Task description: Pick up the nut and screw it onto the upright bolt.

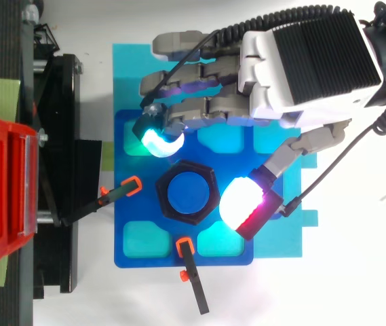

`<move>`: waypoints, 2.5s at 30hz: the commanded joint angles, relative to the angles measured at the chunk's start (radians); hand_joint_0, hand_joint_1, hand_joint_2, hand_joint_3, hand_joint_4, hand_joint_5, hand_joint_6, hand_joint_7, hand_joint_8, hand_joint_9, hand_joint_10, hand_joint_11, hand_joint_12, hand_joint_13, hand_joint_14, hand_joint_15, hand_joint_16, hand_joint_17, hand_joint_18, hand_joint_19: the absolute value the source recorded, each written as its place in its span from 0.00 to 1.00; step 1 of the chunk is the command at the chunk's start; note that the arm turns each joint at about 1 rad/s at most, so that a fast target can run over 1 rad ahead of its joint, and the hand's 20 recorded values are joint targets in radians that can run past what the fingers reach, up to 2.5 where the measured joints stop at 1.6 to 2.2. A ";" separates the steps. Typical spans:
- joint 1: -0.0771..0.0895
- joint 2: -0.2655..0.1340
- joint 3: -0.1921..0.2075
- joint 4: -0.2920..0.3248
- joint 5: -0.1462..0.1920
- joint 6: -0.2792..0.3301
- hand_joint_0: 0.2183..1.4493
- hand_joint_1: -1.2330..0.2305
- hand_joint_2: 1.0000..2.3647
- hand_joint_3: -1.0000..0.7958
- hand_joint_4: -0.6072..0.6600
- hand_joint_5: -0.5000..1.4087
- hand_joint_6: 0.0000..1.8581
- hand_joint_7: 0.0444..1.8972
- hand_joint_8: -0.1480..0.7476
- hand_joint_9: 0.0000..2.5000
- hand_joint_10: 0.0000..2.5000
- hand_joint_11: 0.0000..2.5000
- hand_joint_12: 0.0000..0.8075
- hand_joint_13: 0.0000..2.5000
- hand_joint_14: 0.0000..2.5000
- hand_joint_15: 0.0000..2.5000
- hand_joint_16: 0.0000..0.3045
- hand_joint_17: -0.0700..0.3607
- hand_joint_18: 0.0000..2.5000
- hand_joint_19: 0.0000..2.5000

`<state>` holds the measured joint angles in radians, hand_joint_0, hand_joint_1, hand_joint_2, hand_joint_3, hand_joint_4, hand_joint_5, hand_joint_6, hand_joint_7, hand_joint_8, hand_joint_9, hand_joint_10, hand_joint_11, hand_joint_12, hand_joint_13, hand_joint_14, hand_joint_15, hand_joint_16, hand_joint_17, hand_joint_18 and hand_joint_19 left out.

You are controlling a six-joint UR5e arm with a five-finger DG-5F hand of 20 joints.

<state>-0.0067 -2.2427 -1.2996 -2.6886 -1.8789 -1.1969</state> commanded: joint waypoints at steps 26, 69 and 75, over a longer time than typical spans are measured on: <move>0.005 -0.031 -0.003 0.012 0.004 0.007 0.20 0.74 0.00 0.28 0.69 0.22 0.27 0.41 0.45 0.28 0.00 0.00 0.40 0.11 0.00 0.00 0.13 0.37 0.00 0.00; 0.014 -0.028 0.049 -0.145 -0.028 -0.110 0.11 0.69 0.00 0.28 0.72 0.23 0.27 0.48 0.50 0.28 0.00 0.00 0.47 0.10 0.00 0.00 0.16 0.42 0.00 0.00; 0.014 -0.028 0.049 -0.148 -0.028 -0.124 0.12 0.72 0.00 0.28 0.71 0.23 0.27 0.51 0.50 0.28 0.00 0.00 0.46 0.11 0.00 0.00 0.16 0.41 0.00 0.00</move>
<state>0.0080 -2.2695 -1.2497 -2.8345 -1.9067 -1.3160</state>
